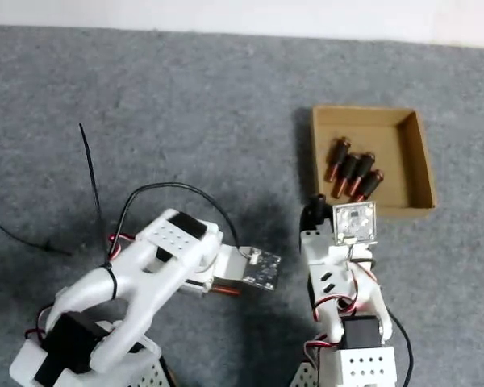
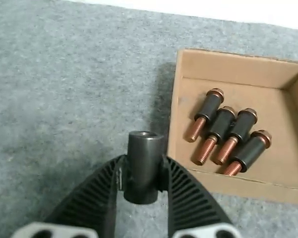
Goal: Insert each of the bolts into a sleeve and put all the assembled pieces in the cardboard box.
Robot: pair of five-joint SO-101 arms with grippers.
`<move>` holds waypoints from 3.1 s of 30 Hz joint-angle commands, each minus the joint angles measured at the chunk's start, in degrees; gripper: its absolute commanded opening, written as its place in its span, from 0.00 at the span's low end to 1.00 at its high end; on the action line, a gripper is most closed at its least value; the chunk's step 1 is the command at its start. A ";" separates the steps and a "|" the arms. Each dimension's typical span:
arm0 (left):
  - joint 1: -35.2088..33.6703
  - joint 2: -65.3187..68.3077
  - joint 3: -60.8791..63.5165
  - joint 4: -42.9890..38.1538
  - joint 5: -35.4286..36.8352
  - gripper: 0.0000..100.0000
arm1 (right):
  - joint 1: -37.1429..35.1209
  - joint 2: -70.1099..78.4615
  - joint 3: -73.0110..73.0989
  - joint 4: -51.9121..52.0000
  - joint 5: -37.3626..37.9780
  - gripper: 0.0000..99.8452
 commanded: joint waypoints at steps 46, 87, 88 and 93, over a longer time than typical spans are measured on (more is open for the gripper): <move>-5.58 -1.01 -23.25 24.62 -1.93 0.01 | 0.66 -0.92 -0.48 -1.98 2.90 0.01; -19.03 37.67 -77.67 29.71 65.14 0.34 | 0.66 -0.92 4.97 -8.31 3.08 0.01; -19.12 37.85 -77.67 30.42 71.91 0.34 | 0.66 -0.92 4.97 -8.31 3.08 0.01; -16.92 37.93 -77.67 30.33 99.69 0.34 | 0.75 -0.92 4.97 -8.31 3.25 0.01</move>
